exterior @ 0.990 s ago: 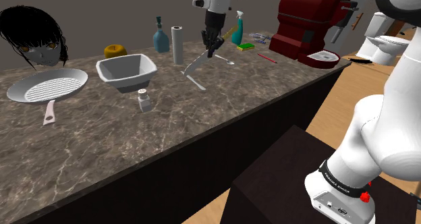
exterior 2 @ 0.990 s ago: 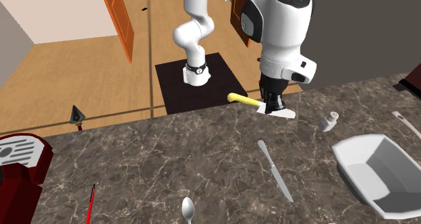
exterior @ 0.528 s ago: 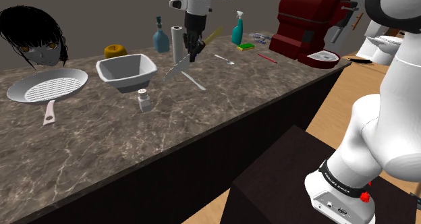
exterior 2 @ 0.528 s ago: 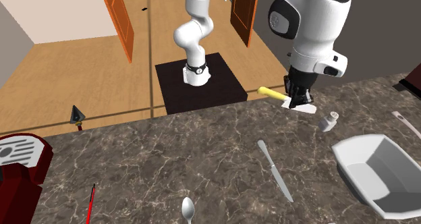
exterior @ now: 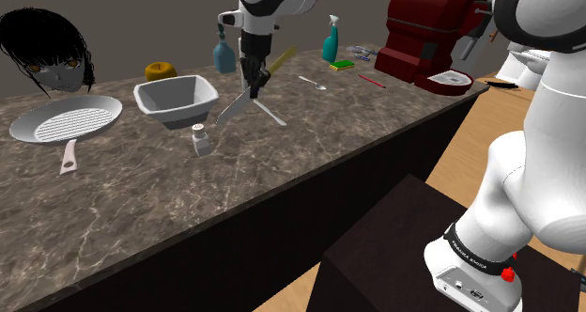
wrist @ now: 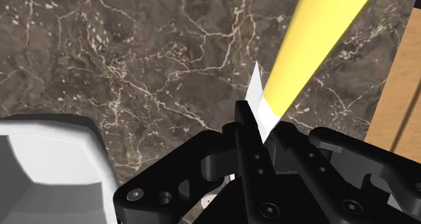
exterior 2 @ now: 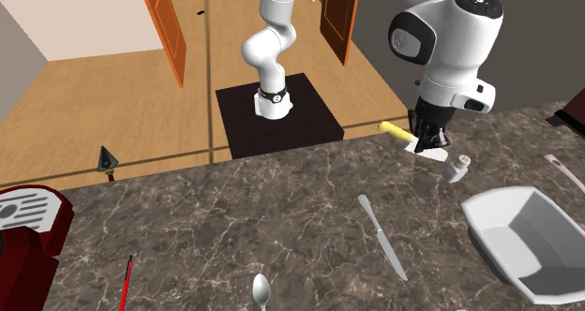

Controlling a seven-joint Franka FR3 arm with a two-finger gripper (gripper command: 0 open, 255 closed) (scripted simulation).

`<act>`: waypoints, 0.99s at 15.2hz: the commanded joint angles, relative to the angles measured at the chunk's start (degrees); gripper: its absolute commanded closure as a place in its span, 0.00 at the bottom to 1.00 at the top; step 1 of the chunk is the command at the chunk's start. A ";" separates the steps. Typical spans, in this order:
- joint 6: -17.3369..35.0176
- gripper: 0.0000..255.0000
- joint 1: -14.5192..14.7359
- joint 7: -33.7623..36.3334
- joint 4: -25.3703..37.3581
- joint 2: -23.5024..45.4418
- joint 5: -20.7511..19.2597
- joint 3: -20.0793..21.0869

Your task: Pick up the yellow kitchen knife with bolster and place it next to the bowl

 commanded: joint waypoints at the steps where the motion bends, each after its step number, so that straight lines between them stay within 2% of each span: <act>1: 1.25 1.00 -0.11 -0.33 -0.83 0.43 0.22 0.01; 15: 10.80 1.00 -0.21 -2.02 -7.71 3.35 1.92 0.60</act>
